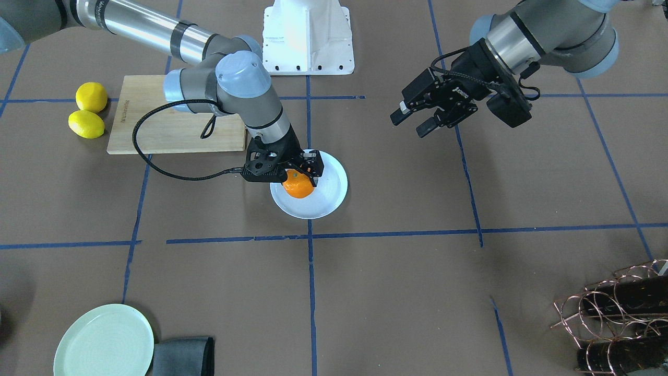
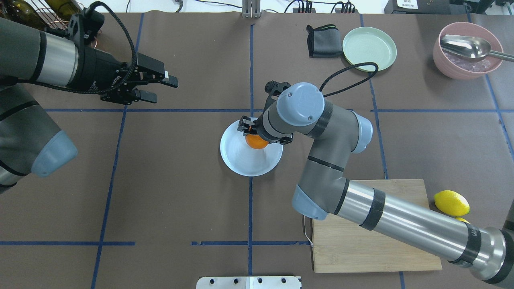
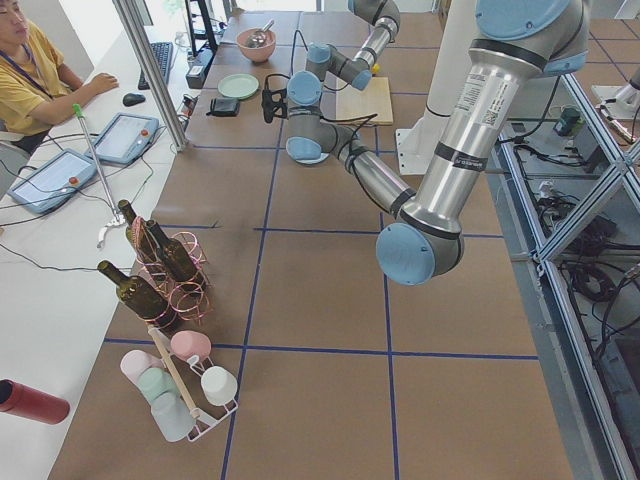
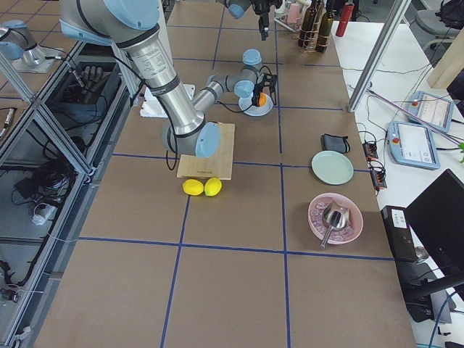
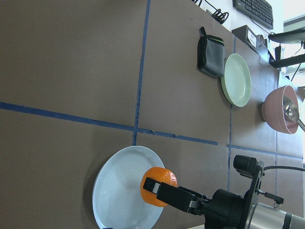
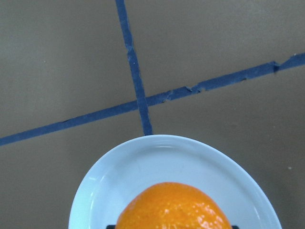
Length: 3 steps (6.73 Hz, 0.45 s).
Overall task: Pick orange to plate
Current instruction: 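Carry the orange with the right gripper over the white plate while the left arm withdraws, then lower the orange onto the white plate and open the right gripper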
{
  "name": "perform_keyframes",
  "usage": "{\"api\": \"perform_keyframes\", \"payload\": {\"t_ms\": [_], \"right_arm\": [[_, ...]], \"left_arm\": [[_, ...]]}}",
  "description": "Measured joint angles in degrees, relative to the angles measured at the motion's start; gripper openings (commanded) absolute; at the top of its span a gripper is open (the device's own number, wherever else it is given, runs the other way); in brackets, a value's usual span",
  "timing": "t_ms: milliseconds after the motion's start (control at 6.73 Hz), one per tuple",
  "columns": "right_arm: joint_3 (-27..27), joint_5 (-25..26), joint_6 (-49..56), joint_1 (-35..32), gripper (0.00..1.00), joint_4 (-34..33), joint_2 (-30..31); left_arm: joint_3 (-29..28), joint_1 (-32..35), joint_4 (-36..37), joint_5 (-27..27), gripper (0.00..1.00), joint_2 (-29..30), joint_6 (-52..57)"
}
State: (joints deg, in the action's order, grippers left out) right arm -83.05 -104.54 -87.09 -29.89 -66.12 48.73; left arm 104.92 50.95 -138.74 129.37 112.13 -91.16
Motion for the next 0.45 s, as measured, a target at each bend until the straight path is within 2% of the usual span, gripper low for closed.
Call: {"api": "perform_keyframes", "payload": {"t_ms": [149, 297, 446], "right_arm": [[0.7, 0.7, -0.1, 0.7, 0.00, 0.1, -0.2], [1.2, 1.3, -0.2, 1.0, 0.05, 0.1, -0.2], [1.5, 1.8, -0.2, 1.2, 0.40, 0.1, -0.4]], "left_arm": [[-0.1, 0.1, -0.2, 0.1, 0.82, -0.1, 0.0], [-0.2, 0.1, -0.3, 0.1, 0.82, -0.1, 0.0], [-0.4, 0.1, -0.4, 0.1, 0.83, -0.2, 0.0]]}}
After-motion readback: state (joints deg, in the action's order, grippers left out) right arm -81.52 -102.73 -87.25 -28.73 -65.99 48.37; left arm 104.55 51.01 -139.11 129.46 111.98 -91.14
